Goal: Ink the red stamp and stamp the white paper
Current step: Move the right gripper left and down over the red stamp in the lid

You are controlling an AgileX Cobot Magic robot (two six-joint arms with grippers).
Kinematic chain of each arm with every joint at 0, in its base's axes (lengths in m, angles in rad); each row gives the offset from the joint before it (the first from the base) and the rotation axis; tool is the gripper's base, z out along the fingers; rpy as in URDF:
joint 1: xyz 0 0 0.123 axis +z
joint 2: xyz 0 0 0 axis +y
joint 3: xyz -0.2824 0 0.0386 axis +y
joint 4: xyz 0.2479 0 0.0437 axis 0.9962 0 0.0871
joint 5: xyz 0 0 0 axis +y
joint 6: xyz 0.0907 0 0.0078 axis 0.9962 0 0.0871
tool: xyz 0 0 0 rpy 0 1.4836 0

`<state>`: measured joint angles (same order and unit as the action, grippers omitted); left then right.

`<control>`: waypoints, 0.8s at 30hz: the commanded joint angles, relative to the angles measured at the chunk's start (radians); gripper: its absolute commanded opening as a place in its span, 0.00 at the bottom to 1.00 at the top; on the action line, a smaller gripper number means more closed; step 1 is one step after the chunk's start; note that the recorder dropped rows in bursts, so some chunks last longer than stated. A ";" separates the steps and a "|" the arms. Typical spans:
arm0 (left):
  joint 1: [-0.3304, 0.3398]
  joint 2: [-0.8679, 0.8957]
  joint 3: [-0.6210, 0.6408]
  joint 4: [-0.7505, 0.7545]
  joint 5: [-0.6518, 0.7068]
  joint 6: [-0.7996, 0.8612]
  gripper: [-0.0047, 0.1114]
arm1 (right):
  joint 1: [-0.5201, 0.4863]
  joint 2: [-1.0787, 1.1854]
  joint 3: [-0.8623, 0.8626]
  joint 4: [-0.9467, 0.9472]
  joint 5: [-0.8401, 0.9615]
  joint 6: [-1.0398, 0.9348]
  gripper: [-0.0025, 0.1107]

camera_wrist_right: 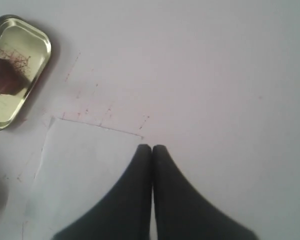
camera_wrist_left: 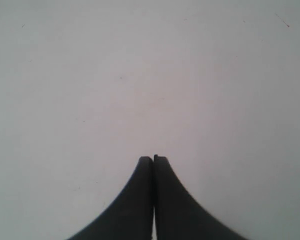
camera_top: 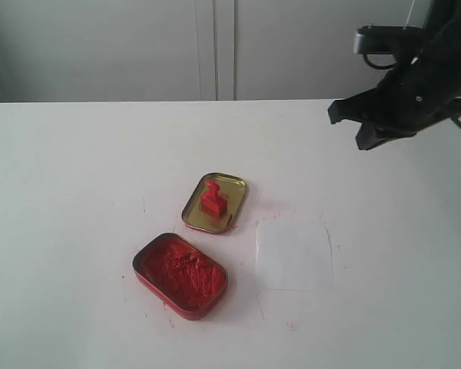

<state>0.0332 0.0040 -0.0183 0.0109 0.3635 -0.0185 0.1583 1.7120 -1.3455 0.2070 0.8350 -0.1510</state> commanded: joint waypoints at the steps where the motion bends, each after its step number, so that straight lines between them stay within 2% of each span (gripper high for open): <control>1: -0.010 -0.004 0.007 -0.003 0.000 -0.003 0.04 | 0.041 0.087 -0.105 0.002 0.066 -0.013 0.02; 10: -0.010 -0.004 0.007 -0.003 0.000 -0.003 0.04 | 0.106 0.241 -0.301 -0.001 0.189 -0.013 0.02; 24: -0.010 -0.004 0.007 -0.003 0.000 -0.003 0.04 | 0.220 0.413 -0.540 -0.020 0.287 -0.013 0.02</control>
<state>0.0332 0.0040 -0.0183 0.0109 0.3635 -0.0185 0.3545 2.1004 -1.8408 0.1995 1.1005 -0.1528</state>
